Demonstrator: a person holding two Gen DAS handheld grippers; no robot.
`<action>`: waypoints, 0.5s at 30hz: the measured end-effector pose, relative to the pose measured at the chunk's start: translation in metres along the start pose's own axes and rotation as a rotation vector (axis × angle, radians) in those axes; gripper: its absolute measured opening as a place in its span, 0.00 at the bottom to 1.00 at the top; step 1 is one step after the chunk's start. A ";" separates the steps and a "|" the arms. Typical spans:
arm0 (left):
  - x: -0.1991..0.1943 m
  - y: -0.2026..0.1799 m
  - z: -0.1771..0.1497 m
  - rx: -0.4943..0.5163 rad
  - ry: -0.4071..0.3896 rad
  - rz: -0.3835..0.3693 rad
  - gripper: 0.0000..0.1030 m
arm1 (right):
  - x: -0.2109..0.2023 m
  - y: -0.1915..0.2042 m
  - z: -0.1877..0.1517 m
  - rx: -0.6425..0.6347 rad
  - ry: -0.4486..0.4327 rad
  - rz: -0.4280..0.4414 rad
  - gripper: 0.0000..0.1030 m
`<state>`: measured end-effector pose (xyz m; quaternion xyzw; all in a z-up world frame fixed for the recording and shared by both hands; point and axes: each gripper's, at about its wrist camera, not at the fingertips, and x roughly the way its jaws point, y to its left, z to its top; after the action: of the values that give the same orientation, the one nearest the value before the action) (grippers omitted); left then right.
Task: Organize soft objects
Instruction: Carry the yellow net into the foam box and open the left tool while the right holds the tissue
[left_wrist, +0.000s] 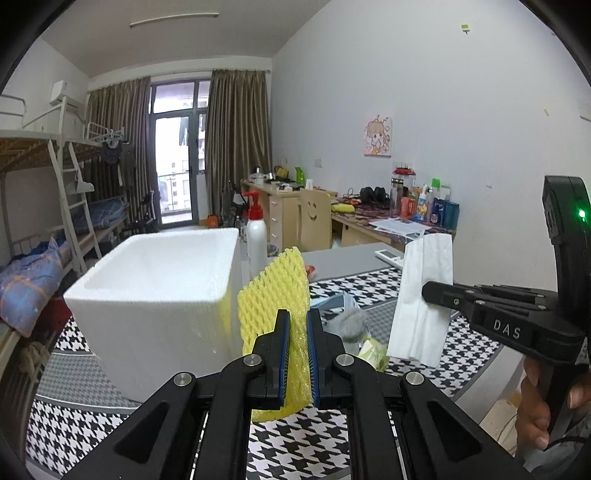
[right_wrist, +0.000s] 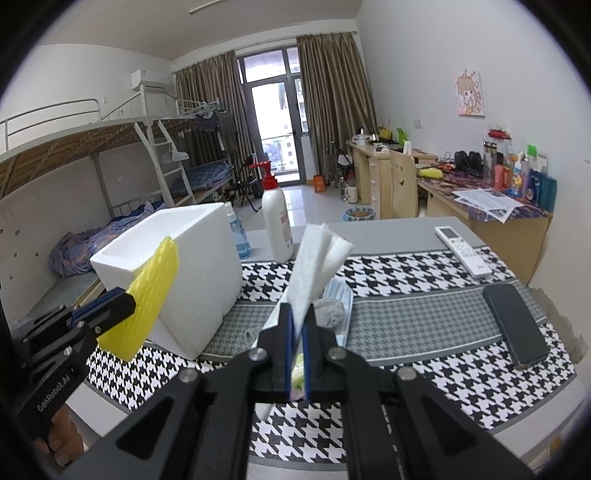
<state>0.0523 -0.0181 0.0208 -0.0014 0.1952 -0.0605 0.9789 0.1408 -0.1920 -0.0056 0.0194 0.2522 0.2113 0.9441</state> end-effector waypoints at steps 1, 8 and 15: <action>-0.001 0.002 0.002 -0.001 -0.004 0.005 0.09 | -0.001 0.001 0.002 -0.002 -0.005 0.005 0.07; -0.002 0.004 0.019 0.013 -0.038 0.017 0.09 | -0.004 0.000 0.015 -0.008 -0.043 -0.002 0.07; 0.000 0.005 0.034 0.029 -0.067 0.020 0.09 | -0.001 -0.002 0.025 -0.012 -0.064 0.004 0.07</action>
<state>0.0661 -0.0142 0.0516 0.0129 0.1616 -0.0533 0.9853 0.1527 -0.1921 0.0159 0.0209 0.2207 0.2140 0.9513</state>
